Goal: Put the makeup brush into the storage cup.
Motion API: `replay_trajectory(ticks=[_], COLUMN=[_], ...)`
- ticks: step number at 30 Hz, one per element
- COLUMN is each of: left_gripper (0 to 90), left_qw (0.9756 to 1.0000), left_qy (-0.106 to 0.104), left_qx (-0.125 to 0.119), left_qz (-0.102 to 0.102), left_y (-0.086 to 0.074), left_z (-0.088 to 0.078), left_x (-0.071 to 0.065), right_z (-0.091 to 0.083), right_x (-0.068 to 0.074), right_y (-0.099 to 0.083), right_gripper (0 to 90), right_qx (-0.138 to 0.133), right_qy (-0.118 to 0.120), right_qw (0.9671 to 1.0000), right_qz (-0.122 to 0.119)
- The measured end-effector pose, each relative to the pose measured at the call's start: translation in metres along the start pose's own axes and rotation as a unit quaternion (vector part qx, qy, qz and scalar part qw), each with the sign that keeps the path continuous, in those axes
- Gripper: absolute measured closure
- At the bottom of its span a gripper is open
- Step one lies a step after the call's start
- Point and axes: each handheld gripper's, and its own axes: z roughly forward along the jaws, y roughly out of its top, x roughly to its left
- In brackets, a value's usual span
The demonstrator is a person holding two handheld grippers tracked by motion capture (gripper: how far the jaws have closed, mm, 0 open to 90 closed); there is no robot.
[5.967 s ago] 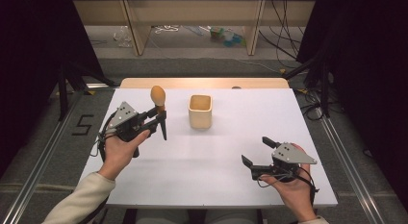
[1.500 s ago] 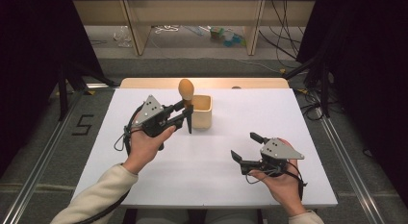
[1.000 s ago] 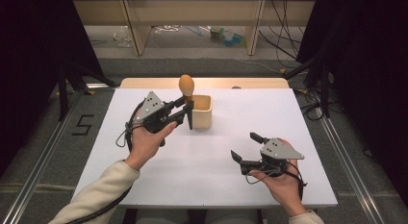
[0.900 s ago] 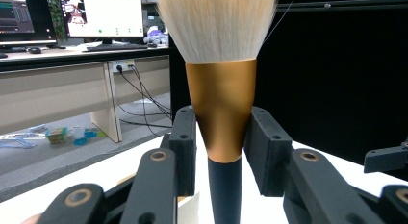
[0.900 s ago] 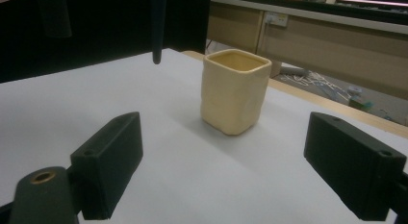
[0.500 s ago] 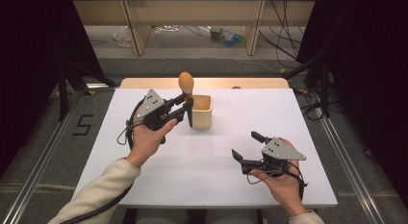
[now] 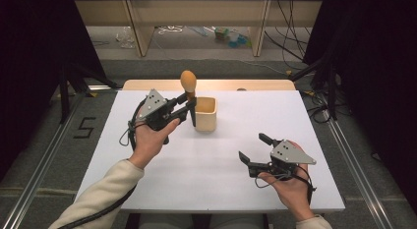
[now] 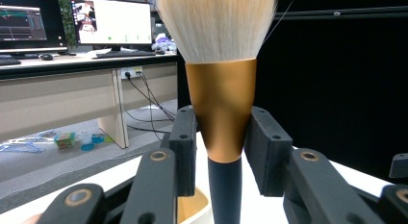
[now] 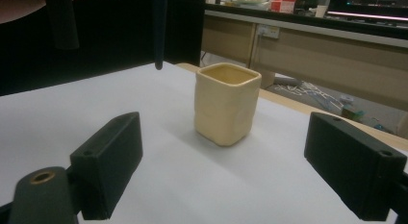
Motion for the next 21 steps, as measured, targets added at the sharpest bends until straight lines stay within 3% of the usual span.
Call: replay_trajectory(ticks=[21], left_gripper=[66.0], left_qw=[1.0000], left_qy=[0.008], left_qx=[-0.005], left_qz=[-0.003], left_y=[0.0004], left_z=[0.0096], left_x=[0.0064], right_z=[-0.0011], right_x=[-0.0004], right_y=[-0.0001], right_gripper=[14.2], right_qx=[0.005], right_qy=[0.000], right_qw=[1.0000], right_qz=[-0.003])
